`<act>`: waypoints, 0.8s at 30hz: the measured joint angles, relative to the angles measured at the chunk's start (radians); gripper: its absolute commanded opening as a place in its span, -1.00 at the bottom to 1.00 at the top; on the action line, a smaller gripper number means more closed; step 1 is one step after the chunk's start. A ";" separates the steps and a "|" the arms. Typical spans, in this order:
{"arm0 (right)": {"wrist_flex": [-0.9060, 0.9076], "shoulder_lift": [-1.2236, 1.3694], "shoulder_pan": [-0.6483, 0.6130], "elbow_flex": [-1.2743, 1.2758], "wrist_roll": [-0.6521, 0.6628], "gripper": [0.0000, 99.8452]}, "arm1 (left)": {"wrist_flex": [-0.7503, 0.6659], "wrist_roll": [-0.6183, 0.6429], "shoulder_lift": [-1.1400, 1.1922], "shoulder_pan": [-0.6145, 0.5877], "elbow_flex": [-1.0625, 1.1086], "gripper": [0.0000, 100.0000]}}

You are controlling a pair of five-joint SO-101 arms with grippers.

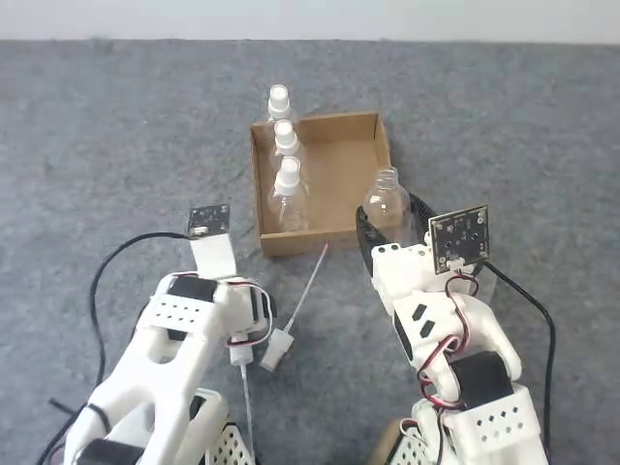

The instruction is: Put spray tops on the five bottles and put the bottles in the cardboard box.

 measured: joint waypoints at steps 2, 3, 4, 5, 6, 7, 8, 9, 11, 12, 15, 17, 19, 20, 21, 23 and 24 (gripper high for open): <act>0.000 0.000 0.000 0.000 0.000 -0.96 | 0.000 0.015 0.000 0.015 -0.017 -0.51; 0.000 0.000 0.000 0.000 0.000 -0.96 | 0.000 0.017 0.000 0.020 -0.028 -0.51; 0.000 0.000 0.000 0.000 0.000 -0.96 | 0.002 0.020 0.000 0.021 -0.040 -0.51; 0.000 0.000 0.000 0.000 0.000 -0.96 | 0.009 0.020 0.000 0.021 -0.051 -0.51; 0.000 0.000 0.000 0.000 0.000 -0.96 | 0.025 0.020 0.000 0.021 -0.063 -0.51; 0.000 0.000 0.000 0.000 0.000 -0.96 | 0.048 0.018 0.000 0.021 -0.074 -0.51; 0.000 0.000 0.000 0.000 0.000 -0.96 | 0.075 0.008 0.000 0.021 -0.084 -0.51; 0.000 0.000 0.000 0.000 0.000 -0.96 | 0.104 -0.012 0.000 0.021 -0.092 -0.51; 0.000 0.000 0.000 0.000 0.000 -0.96 | 0.152 -0.052 0.000 0.021 -0.101 -0.51; 0.000 0.000 0.000 0.000 0.000 -0.96 | 0.166 -0.066 0.000 0.021 -0.104 -0.51; 0.000 0.000 0.000 0.000 0.000 -0.96 | 0.173 -0.081 0.000 -0.018 -0.104 -0.52; 0.000 0.000 0.000 0.000 0.000 -0.96 | 0.176 -0.110 0.000 -0.032 -0.104 -0.52; 0.000 0.000 0.000 0.000 0.000 -0.96 | 0.176 -0.129 0.000 -0.060 -0.104 -0.52; 0.000 0.000 0.000 0.000 0.000 -0.96 | 0.176 -0.141 0.000 -0.068 -0.104 -0.52; 0.000 0.000 0.000 0.000 0.000 -0.96 | 0.176 -0.152 0.000 -0.071 -0.104 -0.53; 0.000 0.000 0.000 0.000 0.000 -0.96 | 0.167 -0.170 0.000 -0.072 -0.103 -0.60; 0.000 0.000 0.000 0.000 0.000 -0.96 | 0.144 -0.176 0.000 -0.072 -0.091 -0.66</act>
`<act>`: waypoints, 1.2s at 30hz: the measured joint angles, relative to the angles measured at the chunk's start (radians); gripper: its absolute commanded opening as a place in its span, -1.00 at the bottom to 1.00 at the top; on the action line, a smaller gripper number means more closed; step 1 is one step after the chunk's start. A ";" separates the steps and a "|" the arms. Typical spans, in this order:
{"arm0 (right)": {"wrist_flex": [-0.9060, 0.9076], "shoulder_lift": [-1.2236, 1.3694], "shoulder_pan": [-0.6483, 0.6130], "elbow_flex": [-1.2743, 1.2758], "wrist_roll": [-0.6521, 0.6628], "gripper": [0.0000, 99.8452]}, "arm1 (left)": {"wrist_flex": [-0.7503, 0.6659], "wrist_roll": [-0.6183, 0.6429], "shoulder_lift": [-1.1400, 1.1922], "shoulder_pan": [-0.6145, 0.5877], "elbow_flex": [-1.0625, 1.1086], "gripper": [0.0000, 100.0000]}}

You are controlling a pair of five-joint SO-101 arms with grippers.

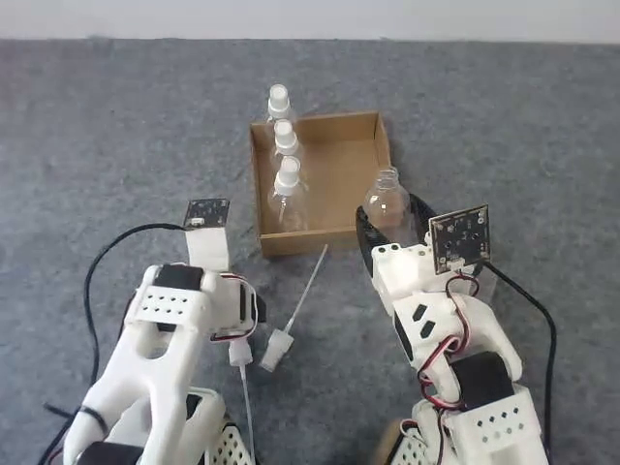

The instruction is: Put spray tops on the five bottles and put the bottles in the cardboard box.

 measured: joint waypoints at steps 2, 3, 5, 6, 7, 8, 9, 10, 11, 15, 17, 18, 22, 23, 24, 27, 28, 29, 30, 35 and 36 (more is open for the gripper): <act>0.000 0.000 0.000 0.000 0.000 -0.96 | -0.063 -0.009 0.000 0.002 0.041 -0.78; 0.000 0.000 0.000 0.000 0.000 -0.96 | -0.100 -0.011 0.000 0.002 0.069 -0.84; 0.000 0.000 0.000 0.000 0.000 -0.96 | -0.157 -0.020 0.000 0.002 0.109 -0.93; 0.000 0.000 0.000 0.000 0.000 -0.96 | -0.167 -0.026 0.000 0.003 0.112 -0.95; 0.000 0.000 0.000 0.000 0.000 -0.96 | -0.172 -0.032 0.000 0.003 0.112 -0.95; 0.000 0.000 0.000 0.000 0.000 -0.96 | -0.175 -0.035 0.000 0.003 0.112 -0.95; 0.000 0.000 0.000 0.000 0.000 -0.96 | -0.178 -0.035 0.000 0.003 0.112 -0.95; 0.000 0.000 0.000 0.000 0.000 -0.96 | -0.178 -0.035 0.000 0.003 0.112 -0.95; 0.000 0.000 0.000 0.000 0.000 -0.96 | -0.178 -0.035 0.000 0.002 0.112 -0.95; 0.000 0.000 0.000 0.000 0.000 -0.96 | -0.178 -0.040 0.000 0.031 0.112 -0.95; 0.000 0.000 0.000 0.000 0.000 -0.96 | -0.180 -0.037 0.000 0.041 0.112 -0.95; 0.000 0.000 0.000 0.000 0.000 -0.96 | -0.180 -0.038 0.000 0.044 0.112 -0.95; 0.000 0.000 0.000 0.000 0.000 -0.96 | -0.180 -0.037 0.000 0.043 0.092 -0.95; 0.000 0.000 0.000 0.000 0.000 -0.96 | -0.180 -0.037 0.000 0.043 0.080 -0.95; 0.000 0.000 0.000 0.000 0.000 -0.96 | -0.175 -0.044 0.000 0.043 0.069 -0.95; 0.000 0.000 0.000 0.000 0.000 -0.96 | -0.120 -0.123 0.000 0.049 0.014 -0.95; 0.000 0.000 0.000 0.000 0.000 -0.96 | -0.091 -0.164 0.000 0.049 -0.009 -0.95; 0.000 0.000 0.000 0.000 0.000 -0.96 | -0.060 -0.213 0.000 0.049 -0.031 -0.95; 0.000 0.000 0.000 0.000 0.000 -0.96 | -0.032 -0.265 0.000 0.049 -0.049 -0.95; 0.000 0.000 0.000 0.000 0.000 -0.96 | 0.051 -0.531 0.000 0.049 -0.095 -0.88; 0.000 0.000 0.000 0.000 0.000 -0.96 | 0.066 -0.578 0.000 0.049 -0.095 -0.83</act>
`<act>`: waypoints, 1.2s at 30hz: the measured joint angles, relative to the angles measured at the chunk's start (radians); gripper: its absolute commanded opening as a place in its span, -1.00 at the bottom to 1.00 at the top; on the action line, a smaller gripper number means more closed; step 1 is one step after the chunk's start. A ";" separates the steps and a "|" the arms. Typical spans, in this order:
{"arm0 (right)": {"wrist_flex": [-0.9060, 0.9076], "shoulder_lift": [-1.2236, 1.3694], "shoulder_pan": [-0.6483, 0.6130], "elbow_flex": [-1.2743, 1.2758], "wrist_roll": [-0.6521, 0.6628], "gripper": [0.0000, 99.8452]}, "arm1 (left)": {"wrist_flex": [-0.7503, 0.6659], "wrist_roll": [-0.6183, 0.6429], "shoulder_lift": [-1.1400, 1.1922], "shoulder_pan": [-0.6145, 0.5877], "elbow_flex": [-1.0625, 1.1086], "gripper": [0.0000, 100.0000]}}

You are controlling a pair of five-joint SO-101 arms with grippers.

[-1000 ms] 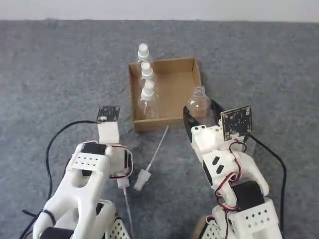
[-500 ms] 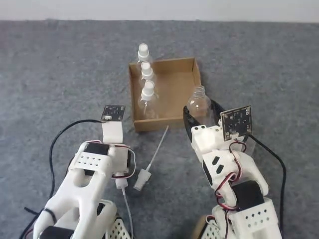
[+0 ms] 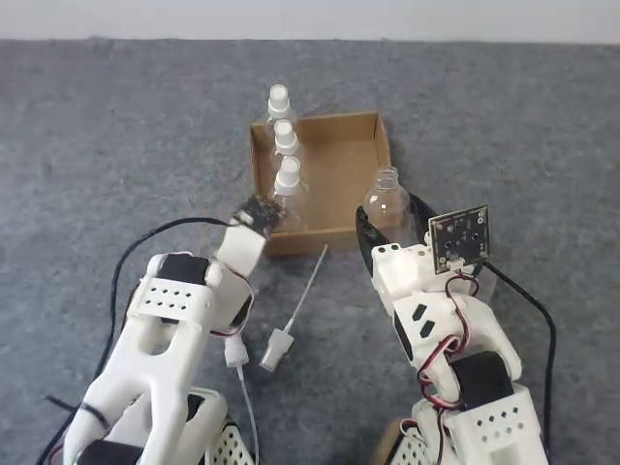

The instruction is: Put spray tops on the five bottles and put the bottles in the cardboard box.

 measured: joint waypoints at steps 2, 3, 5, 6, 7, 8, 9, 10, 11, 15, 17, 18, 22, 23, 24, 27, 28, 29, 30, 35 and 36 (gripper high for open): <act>0.000 0.000 0.000 0.000 0.000 -0.96 | 0.032 -0.081 0.000 0.000 0.000 -0.73; 0.000 0.000 0.000 0.000 0.000 -0.96 | 0.052 -0.114 0.000 0.000 0.000 -0.70; 0.000 0.000 0.000 0.000 0.000 -0.96 | 0.091 -0.158 0.000 0.000 0.000 -0.67; 0.000 0.000 0.000 0.000 0.000 -0.96 | 0.107 -0.176 0.000 0.000 -0.002 -0.67; 0.000 0.000 0.002 0.000 0.000 -0.96 | 0.121 -0.199 0.000 0.000 -0.002 -0.67; 0.000 0.000 0.005 0.000 0.000 -0.96 | 0.129 -0.227 0.000 0.000 -0.002 -0.67; 0.000 0.000 0.005 0.000 0.000 -0.96 | 0.140 -0.261 0.000 0.000 -0.002 -0.67; 0.000 0.000 0.005 0.000 0.000 -0.96 | 0.146 -0.296 0.000 0.000 -0.002 -0.67; 0.000 0.000 0.003 0.000 0.000 -0.96 | 0.150 -0.331 0.000 0.000 -0.002 -0.67; 0.000 0.000 0.003 0.000 0.000 -0.96 | 0.195 -0.448 0.000 0.000 -0.002 -0.67; 0.000 0.000 0.003 0.000 0.000 -0.96 | 0.207 -0.483 0.000 0.000 -0.002 -0.67; 0.000 0.000 0.003 0.000 0.000 -0.96 | 0.209 -0.493 0.000 0.000 -0.002 -0.67; 0.000 0.000 0.003 0.000 0.000 -0.96 | 0.172 -0.523 0.000 0.000 0.046 -0.67; 0.000 0.000 0.003 0.000 0.000 -0.96 | 0.140 -0.525 0.000 0.000 0.068 -0.67; 0.000 0.000 0.003 0.000 0.000 -0.96 | 0.112 -0.525 0.000 0.000 0.087 -0.67; 0.000 0.000 0.003 0.000 0.000 -0.96 | 0.057 -0.534 -0.018 0.003 0.107 -0.67; 0.000 0.000 0.003 0.000 0.000 -0.96 | 0.046 -0.534 -0.015 -0.002 0.107 -0.67; 0.000 0.000 0.003 0.000 0.000 -0.96 | 0.037 -0.535 -0.018 -0.009 0.107 -0.67; 0.000 0.000 0.003 0.000 0.000 -0.96 | 0.023 -0.535 -0.020 -0.020 0.107 -0.67; 0.000 0.000 0.003 0.000 0.000 -0.96 | -0.034 -0.531 -0.018 -0.117 0.078 -0.67; 0.000 0.000 0.003 0.000 0.000 -0.96 | -0.037 -0.531 -0.018 -0.135 0.064 -0.67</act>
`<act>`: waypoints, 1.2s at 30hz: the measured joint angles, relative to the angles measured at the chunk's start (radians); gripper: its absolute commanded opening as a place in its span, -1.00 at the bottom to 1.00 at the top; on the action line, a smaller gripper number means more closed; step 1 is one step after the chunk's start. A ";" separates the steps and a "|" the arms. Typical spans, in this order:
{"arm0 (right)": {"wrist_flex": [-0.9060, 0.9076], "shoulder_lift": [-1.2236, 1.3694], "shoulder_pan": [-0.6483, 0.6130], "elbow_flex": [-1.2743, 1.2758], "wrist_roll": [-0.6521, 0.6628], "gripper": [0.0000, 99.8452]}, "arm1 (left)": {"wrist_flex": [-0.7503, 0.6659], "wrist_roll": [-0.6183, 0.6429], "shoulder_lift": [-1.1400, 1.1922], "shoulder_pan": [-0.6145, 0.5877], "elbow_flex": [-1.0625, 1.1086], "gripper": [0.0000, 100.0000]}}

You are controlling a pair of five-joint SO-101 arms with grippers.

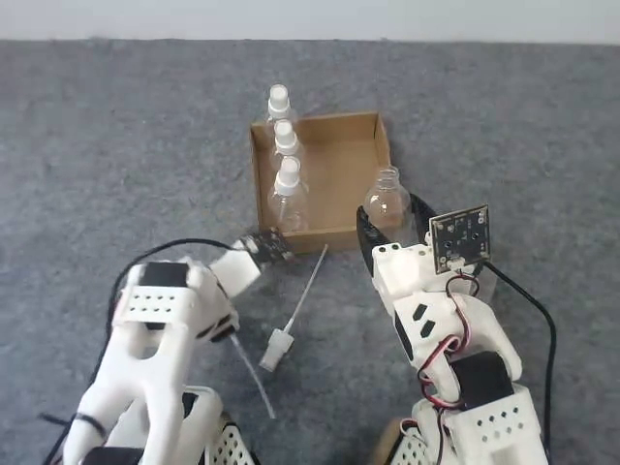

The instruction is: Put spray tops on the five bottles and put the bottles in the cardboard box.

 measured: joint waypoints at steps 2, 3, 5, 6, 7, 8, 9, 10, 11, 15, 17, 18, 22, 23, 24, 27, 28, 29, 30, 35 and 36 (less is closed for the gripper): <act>0.000 0.000 0.000 0.000 0.000 -0.96 | -0.006 0.000 0.000 -0.021 -0.023 -0.67; 0.000 0.000 0.000 0.000 0.000 -0.96 | -0.006 0.000 0.000 -0.034 -0.034 -0.67; 0.000 0.000 0.000 0.000 0.000 -0.96 | -0.002 0.000 0.000 -0.058 -0.054 -0.67; 0.000 0.000 0.000 0.000 0.000 -0.96 | 0.011 0.000 0.000 -0.058 -0.064 -0.67; 0.000 0.000 0.000 0.000 0.000 -0.96 | 0.025 0.002 0.000 -0.052 -0.072 -0.67; 0.000 0.000 0.000 0.000 0.000 -0.96 | 0.035 0.011 0.000 -0.055 -0.080 -0.67; 0.000 0.000 0.000 0.000 0.000 -0.96 | 0.043 0.043 0.000 -0.063 -0.089 -0.67; 0.000 0.000 0.000 0.000 0.000 -0.96 | 0.046 0.086 0.000 -0.066 -0.097 -0.67; 0.000 0.000 0.000 0.000 0.000 -0.96 | 0.049 0.129 0.000 -0.063 -0.104 -0.67; 0.000 0.000 0.000 0.000 0.000 -0.96 | 0.049 0.358 0.000 -0.064 -0.118 -0.67; 0.000 0.000 0.000 0.000 0.000 -0.96 | 0.049 0.476 0.000 -0.063 -0.118 -0.67; 0.000 0.000 0.000 0.000 0.000 -0.96 | 0.049 0.535 0.000 -0.061 -0.118 -0.67; 0.000 0.000 0.000 0.000 0.000 -0.96 | 0.049 0.755 0.000 -0.063 -0.118 -0.67; 0.000 0.000 0.000 0.000 0.000 -0.96 | 0.049 0.801 0.000 -0.063 -0.118 -0.67; 0.000 0.000 0.000 0.000 0.000 -0.96 | 0.049 0.844 0.000 -0.063 -0.118 -0.67; 0.000 0.000 0.000 0.000 0.000 -0.96 | 0.049 0.939 0.000 -0.063 -0.118 -0.67; 0.000 0.000 0.000 0.000 0.000 -0.96 | 0.041 0.971 0.000 -0.061 -0.118 -0.67; 0.000 0.000 0.000 0.000 0.000 -0.96 | 0.025 1.003 0.000 -0.061 -0.117 -0.67; 0.000 0.000 0.000 0.000 0.000 -0.96 | -0.005 1.030 0.000 -0.066 -0.104 -0.67; 0.000 0.000 0.000 0.000 0.000 -0.96 | -0.230 1.080 0.000 -0.114 0.044 -0.67; 0.000 0.000 0.000 0.000 0.000 -0.96 | -0.276 1.083 0.000 -0.133 0.072 -0.67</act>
